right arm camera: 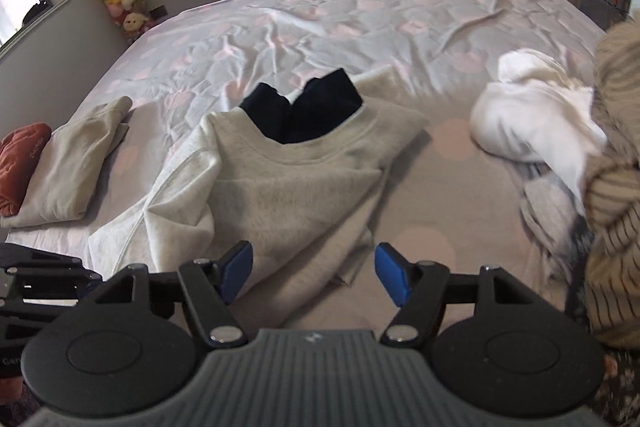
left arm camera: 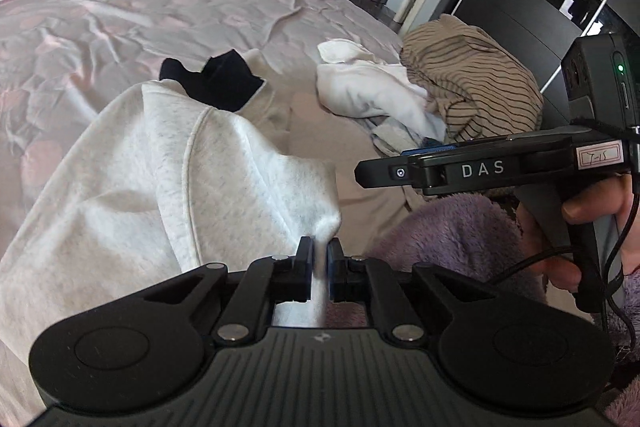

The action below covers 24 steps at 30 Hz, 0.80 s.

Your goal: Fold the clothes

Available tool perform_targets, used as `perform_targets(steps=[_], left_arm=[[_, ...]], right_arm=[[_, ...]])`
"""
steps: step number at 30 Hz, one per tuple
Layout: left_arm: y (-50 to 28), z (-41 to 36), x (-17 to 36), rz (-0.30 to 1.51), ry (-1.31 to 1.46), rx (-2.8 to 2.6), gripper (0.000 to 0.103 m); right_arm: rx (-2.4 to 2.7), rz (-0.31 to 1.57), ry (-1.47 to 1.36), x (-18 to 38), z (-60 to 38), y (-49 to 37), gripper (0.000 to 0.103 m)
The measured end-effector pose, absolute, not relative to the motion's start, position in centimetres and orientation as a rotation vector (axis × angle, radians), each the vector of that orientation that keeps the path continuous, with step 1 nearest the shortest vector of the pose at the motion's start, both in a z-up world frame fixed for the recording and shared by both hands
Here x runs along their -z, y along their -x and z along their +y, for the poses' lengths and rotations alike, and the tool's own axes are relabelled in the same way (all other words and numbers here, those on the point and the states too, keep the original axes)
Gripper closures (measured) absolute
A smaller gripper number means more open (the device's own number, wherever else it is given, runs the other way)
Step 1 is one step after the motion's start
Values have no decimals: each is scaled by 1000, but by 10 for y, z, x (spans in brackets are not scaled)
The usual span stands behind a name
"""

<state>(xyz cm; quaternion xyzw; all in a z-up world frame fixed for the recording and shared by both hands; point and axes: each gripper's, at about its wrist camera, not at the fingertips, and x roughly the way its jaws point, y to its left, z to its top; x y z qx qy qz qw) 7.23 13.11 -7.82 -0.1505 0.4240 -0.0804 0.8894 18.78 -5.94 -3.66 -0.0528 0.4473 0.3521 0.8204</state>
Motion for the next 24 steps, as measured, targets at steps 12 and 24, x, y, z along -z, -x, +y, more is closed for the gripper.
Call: perform_targets(steps=[12, 24], left_arm=[[-45, 113, 80, 898, 250, 173, 63], [-32, 189, 64, 850, 255, -67, 54]], right_arm=[[-767, 972, -11, 27, -80, -173, 33], [-915, 999, 93, 38, -4, -186, 33]])
